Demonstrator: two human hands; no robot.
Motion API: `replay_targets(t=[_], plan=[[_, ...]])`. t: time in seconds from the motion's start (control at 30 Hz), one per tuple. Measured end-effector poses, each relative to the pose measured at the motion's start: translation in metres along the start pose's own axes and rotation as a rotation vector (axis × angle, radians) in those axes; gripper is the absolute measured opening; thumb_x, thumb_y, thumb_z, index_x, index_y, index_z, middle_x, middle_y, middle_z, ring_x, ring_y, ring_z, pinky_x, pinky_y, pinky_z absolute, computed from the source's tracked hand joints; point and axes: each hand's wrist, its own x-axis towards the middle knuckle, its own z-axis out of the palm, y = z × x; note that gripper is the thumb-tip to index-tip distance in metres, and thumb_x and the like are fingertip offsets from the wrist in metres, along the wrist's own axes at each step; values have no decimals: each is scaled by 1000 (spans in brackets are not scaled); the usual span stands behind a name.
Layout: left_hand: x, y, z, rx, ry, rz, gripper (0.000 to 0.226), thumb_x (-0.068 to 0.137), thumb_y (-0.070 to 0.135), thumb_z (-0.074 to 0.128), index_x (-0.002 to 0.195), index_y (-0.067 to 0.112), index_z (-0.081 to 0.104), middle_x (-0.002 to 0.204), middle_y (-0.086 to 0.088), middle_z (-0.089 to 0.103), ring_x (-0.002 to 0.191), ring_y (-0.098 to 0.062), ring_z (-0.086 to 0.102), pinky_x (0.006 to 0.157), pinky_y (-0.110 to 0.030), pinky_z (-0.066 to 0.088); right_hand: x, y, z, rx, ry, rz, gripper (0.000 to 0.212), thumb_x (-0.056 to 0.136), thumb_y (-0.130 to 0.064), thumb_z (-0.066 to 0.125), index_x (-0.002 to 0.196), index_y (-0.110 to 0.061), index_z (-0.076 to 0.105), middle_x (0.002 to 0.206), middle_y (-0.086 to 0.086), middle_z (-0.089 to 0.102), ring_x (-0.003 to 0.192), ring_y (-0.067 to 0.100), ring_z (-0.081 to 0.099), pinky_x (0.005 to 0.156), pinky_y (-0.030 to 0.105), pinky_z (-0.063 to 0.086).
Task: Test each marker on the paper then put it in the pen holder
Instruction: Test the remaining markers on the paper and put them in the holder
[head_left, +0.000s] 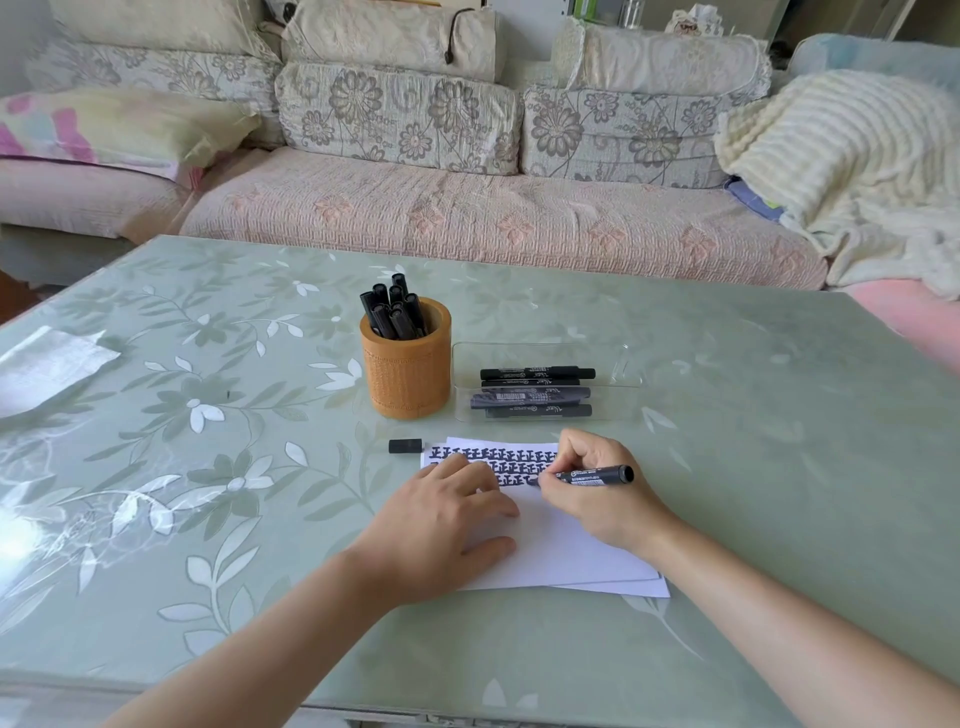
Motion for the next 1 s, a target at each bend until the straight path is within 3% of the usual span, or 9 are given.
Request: replay_targets(t=[0.77, 0.9, 1.0], plan=[[0, -2, 2, -20, 16, 19, 28, 87, 52, 53, 106, 35, 63, 101, 12, 53, 91, -14, 49, 76, -29, 45, 1, 1, 0, 10, -35, 6, 24, 74, -15, 67, 64, -16, 45, 57, -13, 46, 55, 9, 38, 53, 26, 29], [0, -2, 1, -20, 12, 28, 28, 87, 52, 53, 107, 35, 63, 101, 11, 53, 90, -14, 49, 76, -31, 46, 3, -1, -2, 168, 52, 70, 23, 72, -16, 63, 61, -20, 44, 53, -5, 45, 49, 15, 37, 49, 27, 28], [1, -3, -2, -43, -4, 38, 28, 88, 51, 52, 108, 34, 63, 101, 11, 53, 91, -14, 50, 75, -32, 46, 2, -2, -5, 259, 121, 91, 23, 82, -7, 68, 69, -15, 51, 51, 1, 50, 46, 17, 42, 49, 29, 35]])
